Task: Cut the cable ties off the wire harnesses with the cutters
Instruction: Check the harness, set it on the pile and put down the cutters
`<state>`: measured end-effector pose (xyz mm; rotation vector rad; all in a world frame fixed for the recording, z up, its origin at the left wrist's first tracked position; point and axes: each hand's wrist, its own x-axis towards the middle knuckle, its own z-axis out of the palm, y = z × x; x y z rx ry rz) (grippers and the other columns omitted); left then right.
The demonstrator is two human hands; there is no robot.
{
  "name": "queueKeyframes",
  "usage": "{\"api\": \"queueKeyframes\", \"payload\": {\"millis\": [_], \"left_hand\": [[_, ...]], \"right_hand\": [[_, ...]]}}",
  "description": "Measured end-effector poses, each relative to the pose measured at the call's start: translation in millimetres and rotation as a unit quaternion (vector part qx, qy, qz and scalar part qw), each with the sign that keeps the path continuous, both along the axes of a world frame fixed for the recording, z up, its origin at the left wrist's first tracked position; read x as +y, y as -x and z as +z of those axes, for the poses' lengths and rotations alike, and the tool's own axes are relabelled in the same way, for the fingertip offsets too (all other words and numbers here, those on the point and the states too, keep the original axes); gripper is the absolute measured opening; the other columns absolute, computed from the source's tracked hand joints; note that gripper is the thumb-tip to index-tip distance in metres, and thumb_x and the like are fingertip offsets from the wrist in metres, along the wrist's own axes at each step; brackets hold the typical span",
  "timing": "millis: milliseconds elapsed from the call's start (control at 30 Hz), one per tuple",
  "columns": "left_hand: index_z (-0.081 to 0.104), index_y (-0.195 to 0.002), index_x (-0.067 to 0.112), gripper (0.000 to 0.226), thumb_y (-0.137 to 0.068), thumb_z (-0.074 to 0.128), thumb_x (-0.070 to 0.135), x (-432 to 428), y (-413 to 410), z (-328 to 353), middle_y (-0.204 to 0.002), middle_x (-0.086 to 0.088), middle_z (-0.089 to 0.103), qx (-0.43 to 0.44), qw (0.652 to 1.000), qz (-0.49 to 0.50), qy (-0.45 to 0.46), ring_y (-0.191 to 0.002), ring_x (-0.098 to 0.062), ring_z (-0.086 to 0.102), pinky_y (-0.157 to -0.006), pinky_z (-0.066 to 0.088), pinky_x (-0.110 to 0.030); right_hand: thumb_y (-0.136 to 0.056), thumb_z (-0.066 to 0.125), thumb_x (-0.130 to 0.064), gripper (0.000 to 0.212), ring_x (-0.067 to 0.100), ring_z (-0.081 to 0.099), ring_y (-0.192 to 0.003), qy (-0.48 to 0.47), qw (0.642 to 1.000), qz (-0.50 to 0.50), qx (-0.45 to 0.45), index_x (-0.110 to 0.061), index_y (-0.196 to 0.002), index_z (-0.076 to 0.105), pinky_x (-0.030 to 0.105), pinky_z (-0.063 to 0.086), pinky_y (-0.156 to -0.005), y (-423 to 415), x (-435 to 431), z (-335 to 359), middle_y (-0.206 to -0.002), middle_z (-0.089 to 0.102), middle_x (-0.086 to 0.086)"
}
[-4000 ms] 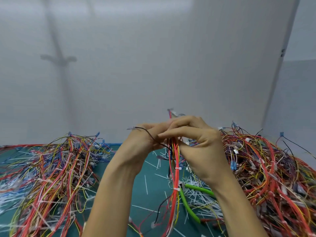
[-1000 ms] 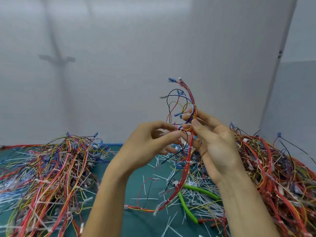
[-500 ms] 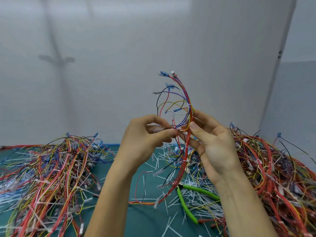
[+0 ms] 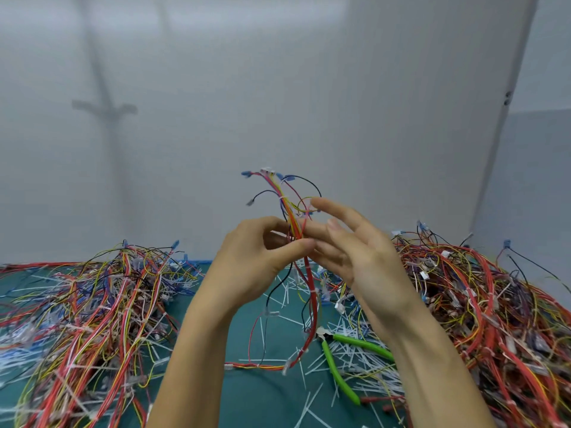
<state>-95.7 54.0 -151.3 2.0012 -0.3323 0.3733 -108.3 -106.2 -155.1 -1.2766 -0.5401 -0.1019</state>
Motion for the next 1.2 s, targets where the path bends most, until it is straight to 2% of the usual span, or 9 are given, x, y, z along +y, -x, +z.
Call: {"api": "queueKeyframes", "payload": {"millis": [100,200,467,600,733,867,967,1067,1200], "left_hand": [[0.073,-0.102,0.016,0.014,-0.093,0.062,0.020,-1.3,-2.2,-2.7,-0.086,-0.005,0.077,0.025,0.996,-0.025,0.079,-0.082,-0.020,0.075,-0.083,0.059,-0.042],[0.068,-0.105,0.005,0.018,-0.098,0.053,0.013,-1.7,-3.5,-4.1,-0.090,-0.008,0.077,0.067,0.978,-0.041,0.191,-0.077,-0.020,0.075,-0.063,0.058,-0.024],[0.060,-0.121,0.006,0.028,-0.104,0.039,0.014,4.5,-7.7,-3.8,-0.111,-0.007,0.074,0.063,0.943,-0.114,0.307,-0.101,-0.025,0.071,-0.085,0.059,-0.032],[0.056,-0.123,0.001,0.030,-0.105,0.035,0.012,0.6,-5.6,-2.4,-0.115,-0.009,0.072,0.069,0.907,-0.171,0.378,-0.104,-0.026,0.070,-0.086,0.058,-0.032],[0.055,-0.125,0.000,0.032,-0.105,0.033,0.013,-2.2,-5.4,-1.3,-0.120,-0.011,0.070,0.073,0.881,-0.202,0.422,-0.107,-0.025,0.069,-0.084,0.058,-0.031],[0.064,-0.118,0.008,0.030,-0.102,0.046,0.026,-2.4,-6.5,-0.2,-0.111,-0.009,0.073,0.070,0.913,-0.125,0.382,-0.100,-0.023,0.072,-0.076,0.060,-0.028],[0.075,-0.091,0.019,0.022,-0.093,0.061,0.037,-3.1,-9.6,-2.6,-0.088,-0.002,0.075,0.050,0.954,-0.003,0.295,-0.080,-0.016,0.070,-0.073,0.058,-0.027],[0.077,-0.070,0.025,0.020,-0.085,0.071,0.037,1.0,-8.8,-2.6,-0.064,0.004,0.053,0.040,0.962,0.027,0.268,-0.056,-0.008,0.050,-0.067,0.052,-0.027],[0.075,-0.092,0.015,0.025,-0.077,0.076,0.035,5.9,-5.5,-0.9,-0.071,0.004,0.065,0.054,0.959,-0.042,0.273,-0.064,-0.011,0.064,-0.069,0.055,-0.023]], "right_hand": [[-0.103,0.042,-0.004,0.026,0.014,0.072,-0.099,0.002,0.999,-0.036,-0.009,-0.014,-0.122,0.056,0.021,0.057,-0.084,-0.6,5.5,0.3,-0.103,0.076,0.004],[-0.099,0.047,0.000,0.027,0.008,0.070,-0.094,0.064,0.991,-0.119,-0.015,-0.017,-0.108,0.066,0.023,0.058,-0.080,-2.5,3.2,-1.3,-0.098,0.073,-0.001],[-0.096,0.060,-0.030,0.018,0.008,0.073,-0.085,0.304,0.950,-0.049,0.050,-0.019,-0.099,0.074,0.025,0.054,-0.079,-2.8,-4.6,-8.3,-0.090,0.077,-0.005],[-0.093,0.066,-0.025,0.013,0.011,0.073,-0.087,0.300,0.952,-0.029,0.053,-0.020,-0.104,0.072,0.028,0.055,-0.080,-4.1,2.1,-14.6,-0.090,0.078,-0.002],[-0.091,0.067,-0.010,0.011,0.010,0.071,-0.073,0.244,0.969,-0.013,0.035,-0.013,-0.097,0.075,0.022,0.056,-0.069,-3.5,3.5,-15.1,-0.078,0.076,0.002],[-0.087,0.071,-0.004,0.012,0.012,0.070,-0.064,0.179,0.982,-0.047,0.023,-0.015,-0.086,0.077,0.019,0.055,-0.059,-1.1,5.0,-11.5,-0.074,0.075,0.009],[-0.085,0.073,-0.008,0.010,0.011,0.070,-0.063,0.185,0.979,-0.081,-0.001,-0.017,-0.087,0.078,0.019,0.055,-0.059,-0.5,5.2,-10.6,-0.071,0.075,0.005],[-0.084,0.074,-0.010,0.010,0.015,0.072,-0.066,0.184,0.978,-0.096,-0.012,-0.018,-0.088,0.080,0.019,0.055,-0.062,-1.3,4.0,-10.1,-0.072,0.076,0.003],[-0.085,0.074,-0.014,0.014,0.016,0.073,-0.071,0.201,0.974,-0.100,-0.034,-0.026,-0.091,0.079,0.020,0.056,-0.063,-0.9,4.9,-10.4,-0.074,0.076,0.000]]}}
